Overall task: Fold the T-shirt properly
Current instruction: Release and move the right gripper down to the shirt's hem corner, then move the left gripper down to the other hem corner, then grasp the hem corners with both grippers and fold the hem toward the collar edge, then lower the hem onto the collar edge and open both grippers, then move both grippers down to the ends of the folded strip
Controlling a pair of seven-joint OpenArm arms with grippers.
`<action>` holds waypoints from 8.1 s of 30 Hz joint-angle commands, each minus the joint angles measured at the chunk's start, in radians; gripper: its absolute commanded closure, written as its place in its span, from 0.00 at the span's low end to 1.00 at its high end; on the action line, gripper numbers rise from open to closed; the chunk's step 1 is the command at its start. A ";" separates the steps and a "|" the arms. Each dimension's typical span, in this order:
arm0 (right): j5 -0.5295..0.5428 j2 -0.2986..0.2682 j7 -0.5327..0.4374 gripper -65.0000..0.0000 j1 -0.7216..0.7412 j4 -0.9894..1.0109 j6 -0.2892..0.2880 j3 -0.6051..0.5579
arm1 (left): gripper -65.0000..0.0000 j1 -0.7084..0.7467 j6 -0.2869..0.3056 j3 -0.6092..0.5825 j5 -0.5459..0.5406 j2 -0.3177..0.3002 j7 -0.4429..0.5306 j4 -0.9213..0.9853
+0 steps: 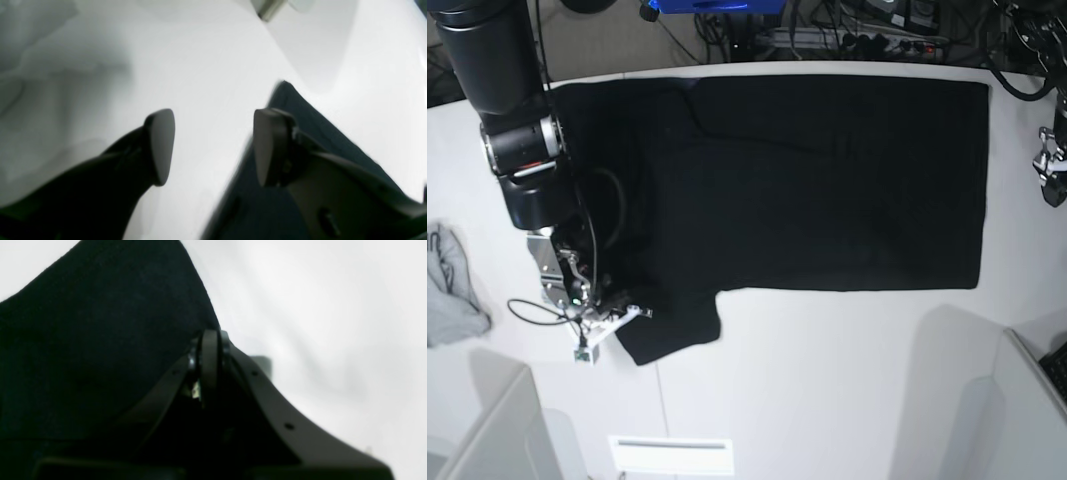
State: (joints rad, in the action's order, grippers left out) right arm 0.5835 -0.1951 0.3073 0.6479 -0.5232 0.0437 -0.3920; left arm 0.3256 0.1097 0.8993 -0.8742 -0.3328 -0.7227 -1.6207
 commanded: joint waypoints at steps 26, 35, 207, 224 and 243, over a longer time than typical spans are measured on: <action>0.002 -0.004 0.031 1.00 0.019 -0.005 0.003 0.003 | 0.43 -0.764 0.012 -0.618 0.451 -0.154 0.028 0.759; 0.002 -0.007 0.031 1.00 0.017 -0.005 0.003 0.003 | 0.42 -0.866 0.014 -0.618 0.554 -0.085 0.031 0.845; 0.352 0.036 0.794 1.00 -1.129 -1.472 0.003 0.997 | 1.00 0.120 0.012 -0.360 0.143 -0.110 -0.294 -0.280; 0.218 0.036 0.631 1.00 -1.126 -1.474 -0.183 0.924 | 0.58 0.119 0.014 -0.240 0.137 -0.018 -0.292 -0.280; -0.224 0.150 0.620 1.00 -0.934 -1.225 -0.195 0.767 | 1.00 0.063 0.012 -0.360 0.243 0.077 -0.131 -0.020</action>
State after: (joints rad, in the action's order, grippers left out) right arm 0.3649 -0.0395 0.9310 -0.2905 -1.7409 -0.1509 0.3733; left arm 0.3923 0.1333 0.5365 -0.6395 -0.2424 -0.8539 -1.6352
